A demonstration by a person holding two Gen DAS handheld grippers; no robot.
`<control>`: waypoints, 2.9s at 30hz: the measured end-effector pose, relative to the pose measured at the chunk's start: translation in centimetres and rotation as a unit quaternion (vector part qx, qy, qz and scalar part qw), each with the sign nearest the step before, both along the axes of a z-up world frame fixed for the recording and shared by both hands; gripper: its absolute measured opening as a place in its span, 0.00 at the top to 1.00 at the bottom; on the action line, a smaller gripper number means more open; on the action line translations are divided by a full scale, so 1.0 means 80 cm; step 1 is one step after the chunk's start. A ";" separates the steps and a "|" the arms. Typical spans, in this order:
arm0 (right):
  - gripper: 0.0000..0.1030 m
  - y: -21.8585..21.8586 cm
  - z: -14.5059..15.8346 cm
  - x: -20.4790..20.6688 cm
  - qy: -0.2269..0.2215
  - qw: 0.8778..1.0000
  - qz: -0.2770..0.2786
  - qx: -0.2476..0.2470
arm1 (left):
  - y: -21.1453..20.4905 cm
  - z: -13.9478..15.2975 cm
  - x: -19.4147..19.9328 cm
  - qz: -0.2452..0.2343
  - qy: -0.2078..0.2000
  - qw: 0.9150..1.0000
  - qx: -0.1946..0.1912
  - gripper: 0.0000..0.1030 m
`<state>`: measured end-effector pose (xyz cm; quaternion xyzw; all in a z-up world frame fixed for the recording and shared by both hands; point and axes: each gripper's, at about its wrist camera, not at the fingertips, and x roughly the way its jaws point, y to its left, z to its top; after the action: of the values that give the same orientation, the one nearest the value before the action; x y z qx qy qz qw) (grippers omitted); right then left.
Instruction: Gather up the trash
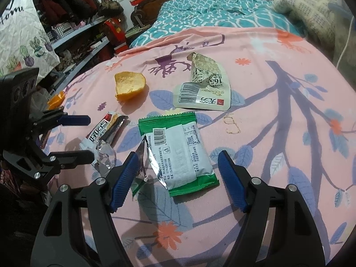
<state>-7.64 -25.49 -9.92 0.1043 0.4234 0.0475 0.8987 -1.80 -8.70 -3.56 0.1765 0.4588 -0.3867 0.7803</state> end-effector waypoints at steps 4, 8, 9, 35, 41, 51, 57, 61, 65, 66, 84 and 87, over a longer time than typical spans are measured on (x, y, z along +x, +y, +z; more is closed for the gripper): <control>0.37 0.012 -0.002 0.000 -0.002 1.000 0.004 -0.023 | -0.003 -0.013 0.007 0.012 0.005 1.000 0.019 0.26; 0.69 0.028 -0.002 0.000 0.001 0.998 0.018 -0.063 | -0.007 -0.015 0.007 0.017 -0.023 0.999 0.039 0.73; 0.70 0.028 -0.001 -0.001 -0.001 0.998 0.020 -0.054 | -0.008 -0.013 0.009 0.015 -0.017 0.999 0.035 0.79; 0.75 -0.111 0.015 -0.089 -0.072 0.982 -0.169 0.036 | -0.158 0.006 -0.027 -0.093 -0.024 0.994 0.046 0.87; 0.75 -0.142 0.016 -0.110 -0.084 0.975 -0.203 0.041 | -0.200 0.009 -0.029 -0.109 -0.046 0.991 0.059 0.87; 0.75 -0.176 0.017 -0.134 -0.100 0.966 -0.235 0.048 | -0.253 0.018 -0.032 -0.130 -0.075 0.986 0.071 0.87; 0.75 -0.194 0.021 -0.150 -0.112 0.961 -0.248 0.050 | -0.284 0.022 -0.040 -0.145 -0.087 0.983 0.076 0.87; 0.75 -0.208 0.025 -0.163 -0.122 0.956 -0.260 0.052 | -0.304 0.026 -0.046 -0.156 -0.095 0.980 0.076 0.87; 0.75 -0.221 0.026 -0.171 -0.127 0.953 -0.270 0.055 | -0.323 0.029 -0.054 -0.168 -0.102 0.977 0.076 0.87; 0.75 -0.224 0.026 -0.173 -0.129 0.952 -0.272 0.055 | -0.327 0.029 -0.056 -0.171 -0.103 0.977 0.076 0.87; 0.75 -0.275 0.042 -0.197 -0.158 0.936 -0.310 0.058 | -0.408 0.036 -0.066 -0.206 -0.115 0.969 0.073 0.87; 0.75 -0.286 0.046 -0.200 -0.164 0.932 -0.318 0.055 | -0.425 0.039 -0.064 -0.210 -0.116 0.968 0.072 0.87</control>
<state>-23.61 -48.41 -6.22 0.2736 0.2119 -0.2012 0.9164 -6.93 -42.73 -0.42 0.3684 0.3440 -0.4847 0.7148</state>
